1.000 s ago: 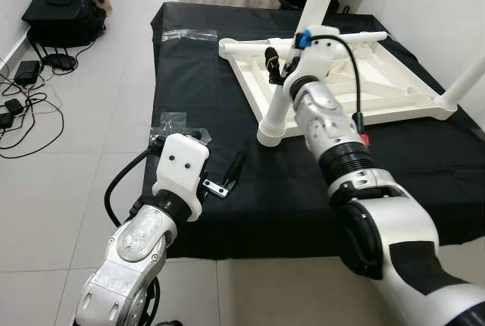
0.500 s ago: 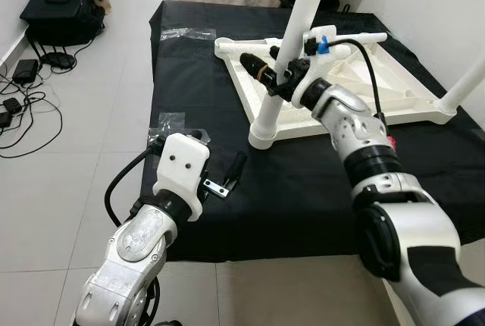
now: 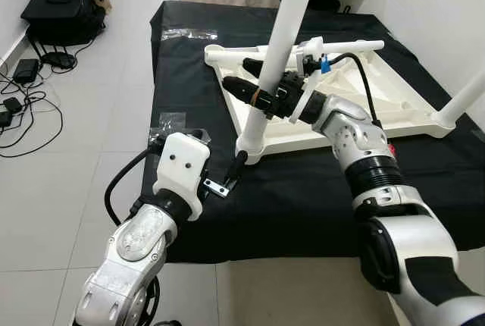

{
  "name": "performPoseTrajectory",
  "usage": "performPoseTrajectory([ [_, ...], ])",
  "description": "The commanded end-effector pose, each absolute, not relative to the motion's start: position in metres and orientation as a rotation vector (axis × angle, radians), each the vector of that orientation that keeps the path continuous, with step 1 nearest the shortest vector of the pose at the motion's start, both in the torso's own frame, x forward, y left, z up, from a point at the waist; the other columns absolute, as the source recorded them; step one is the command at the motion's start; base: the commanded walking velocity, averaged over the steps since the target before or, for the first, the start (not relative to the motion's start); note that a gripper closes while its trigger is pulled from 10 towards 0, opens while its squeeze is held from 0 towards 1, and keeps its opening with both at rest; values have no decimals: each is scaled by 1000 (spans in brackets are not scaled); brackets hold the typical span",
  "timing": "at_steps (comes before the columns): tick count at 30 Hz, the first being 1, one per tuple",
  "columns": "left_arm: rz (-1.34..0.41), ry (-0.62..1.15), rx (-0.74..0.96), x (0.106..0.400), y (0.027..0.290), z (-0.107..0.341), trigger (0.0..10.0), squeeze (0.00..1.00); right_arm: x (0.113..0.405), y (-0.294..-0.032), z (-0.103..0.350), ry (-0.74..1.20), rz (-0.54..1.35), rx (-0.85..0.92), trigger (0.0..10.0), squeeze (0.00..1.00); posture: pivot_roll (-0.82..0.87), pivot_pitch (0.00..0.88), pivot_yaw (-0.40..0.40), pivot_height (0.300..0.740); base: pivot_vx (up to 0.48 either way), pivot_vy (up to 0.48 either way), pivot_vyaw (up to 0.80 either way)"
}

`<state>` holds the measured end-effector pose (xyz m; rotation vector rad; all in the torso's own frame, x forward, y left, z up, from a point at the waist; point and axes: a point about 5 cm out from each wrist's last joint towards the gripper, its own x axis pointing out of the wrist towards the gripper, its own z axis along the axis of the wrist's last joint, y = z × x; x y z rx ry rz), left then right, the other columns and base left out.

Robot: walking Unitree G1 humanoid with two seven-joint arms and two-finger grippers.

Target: Building children table

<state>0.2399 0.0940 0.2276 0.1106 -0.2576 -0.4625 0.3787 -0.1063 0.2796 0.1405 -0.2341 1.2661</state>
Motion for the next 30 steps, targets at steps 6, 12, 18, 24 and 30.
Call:
performPoseTrajectory([
  [6, -474, -243, 109, 238, 93, 224, 10000, 0, 376, -98, 275, -213, 1324, 58, 10000, 0, 94, 157, -137, 740, 0, 0, 0],
  [12, -478, -242, 106, 239, 92, 224, 10000, 0, 394, -88, 256, -91, 1039, -138, 10000, 0, 94, 158, -136, 740, 0, 0, 0],
  [18, -475, -242, 107, 239, 92, 224, 10000, 0, 391, -81, 256, -91, 1060, -152, 10000, 0, 95, 161, -137, 740, 0, 0, 0],
  [24, -474, -242, 108, 239, 93, 224, 10000, 0, 390, -76, 259, -121, 1094, -124, 10000, 0, 96, 161, -137, 740, 0, 0, 0],
  [30, -472, -243, 108, 239, 93, 224, 10000, 0, 397, -78, 266, -162, 991, -61, 0, 0, 96, 162, -137, 740, 0, 0, 0],
])
